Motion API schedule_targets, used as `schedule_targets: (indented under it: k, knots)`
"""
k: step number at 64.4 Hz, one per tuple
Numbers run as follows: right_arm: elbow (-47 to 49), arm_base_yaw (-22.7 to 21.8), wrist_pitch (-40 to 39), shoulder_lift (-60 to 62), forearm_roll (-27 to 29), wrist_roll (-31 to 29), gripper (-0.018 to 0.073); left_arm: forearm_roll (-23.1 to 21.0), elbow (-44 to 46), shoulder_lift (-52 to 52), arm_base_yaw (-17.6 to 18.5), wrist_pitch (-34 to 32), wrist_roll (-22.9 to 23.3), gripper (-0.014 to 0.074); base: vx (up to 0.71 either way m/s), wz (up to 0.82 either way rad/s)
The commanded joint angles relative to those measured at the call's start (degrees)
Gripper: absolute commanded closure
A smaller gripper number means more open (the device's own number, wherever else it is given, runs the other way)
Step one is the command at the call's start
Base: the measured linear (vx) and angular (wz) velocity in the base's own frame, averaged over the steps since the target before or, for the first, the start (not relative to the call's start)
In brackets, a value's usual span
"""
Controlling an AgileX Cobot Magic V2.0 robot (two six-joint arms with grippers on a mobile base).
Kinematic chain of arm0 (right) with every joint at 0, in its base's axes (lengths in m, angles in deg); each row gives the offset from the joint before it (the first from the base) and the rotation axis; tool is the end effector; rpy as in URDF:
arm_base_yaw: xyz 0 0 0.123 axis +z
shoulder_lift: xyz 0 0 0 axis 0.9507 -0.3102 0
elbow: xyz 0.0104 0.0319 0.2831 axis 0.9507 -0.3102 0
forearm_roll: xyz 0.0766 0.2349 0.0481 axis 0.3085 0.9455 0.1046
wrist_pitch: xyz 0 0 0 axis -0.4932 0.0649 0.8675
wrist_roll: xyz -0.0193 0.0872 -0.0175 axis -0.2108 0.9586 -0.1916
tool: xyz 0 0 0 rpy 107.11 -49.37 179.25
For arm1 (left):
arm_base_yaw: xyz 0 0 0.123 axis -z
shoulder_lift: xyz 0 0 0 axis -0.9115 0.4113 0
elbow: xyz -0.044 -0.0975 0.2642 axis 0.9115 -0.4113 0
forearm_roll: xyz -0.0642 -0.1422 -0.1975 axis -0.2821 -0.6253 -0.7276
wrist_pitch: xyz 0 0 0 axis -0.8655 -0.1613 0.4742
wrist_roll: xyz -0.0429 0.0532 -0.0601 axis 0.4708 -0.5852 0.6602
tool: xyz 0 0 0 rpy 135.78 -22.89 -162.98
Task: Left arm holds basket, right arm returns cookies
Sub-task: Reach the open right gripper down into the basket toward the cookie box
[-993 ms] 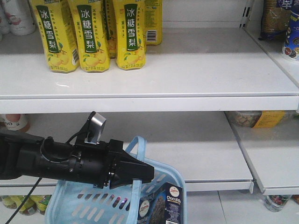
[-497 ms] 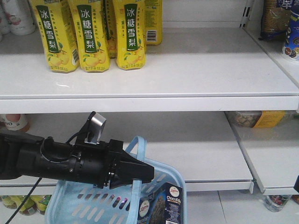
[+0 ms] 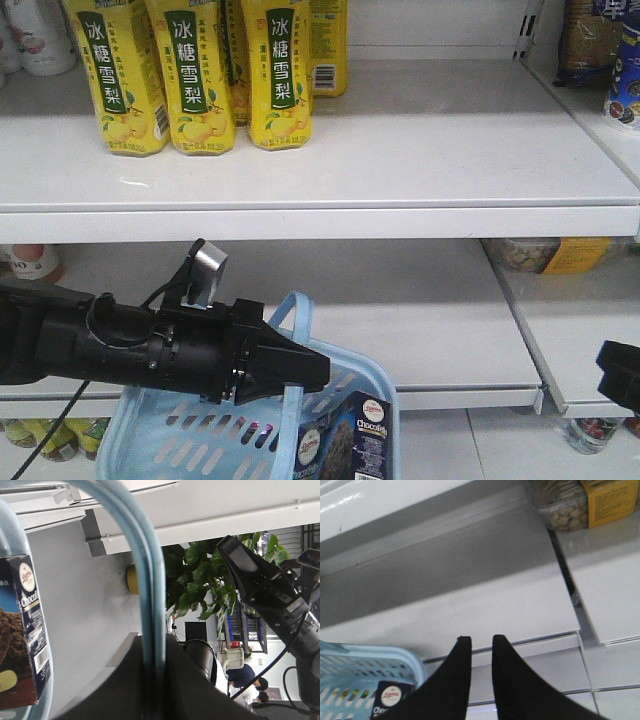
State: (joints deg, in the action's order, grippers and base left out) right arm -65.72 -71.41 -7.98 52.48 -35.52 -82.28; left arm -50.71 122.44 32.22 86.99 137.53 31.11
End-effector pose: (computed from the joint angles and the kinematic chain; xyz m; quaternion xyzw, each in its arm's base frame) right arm 0.1231 0.0187 0.2651 0.0936 0.8659 0.1653 0.4626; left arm 0.2356 -0.1776 0.2235 0.0514 0.7960 -0.5993 0.0674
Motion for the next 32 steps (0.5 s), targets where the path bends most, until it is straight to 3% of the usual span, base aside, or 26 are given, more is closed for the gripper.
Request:
schedule_targets:
  k: [1,16,32]
  knots:
    - [2.0,2.7,-2.7,-2.3,5.0,-3.0,0.0337,-4.9,1.5,-2.6,0.0,2.7,-1.9,0.0603,0.0,0.0]
    - [2.0,13.9,-3.5,-10.3,10.2,-6.0,0.0165,-4.9,1.5,-2.6,0.0,2.7,-1.9,0.0603,0.0,0.0]
    - [2.0,24.7,-6.4,-20.6,13.0,-4.9,0.012,-4.9,1.5,-2.6,0.0,2.7,-1.9,0.0603,0.0,0.0]
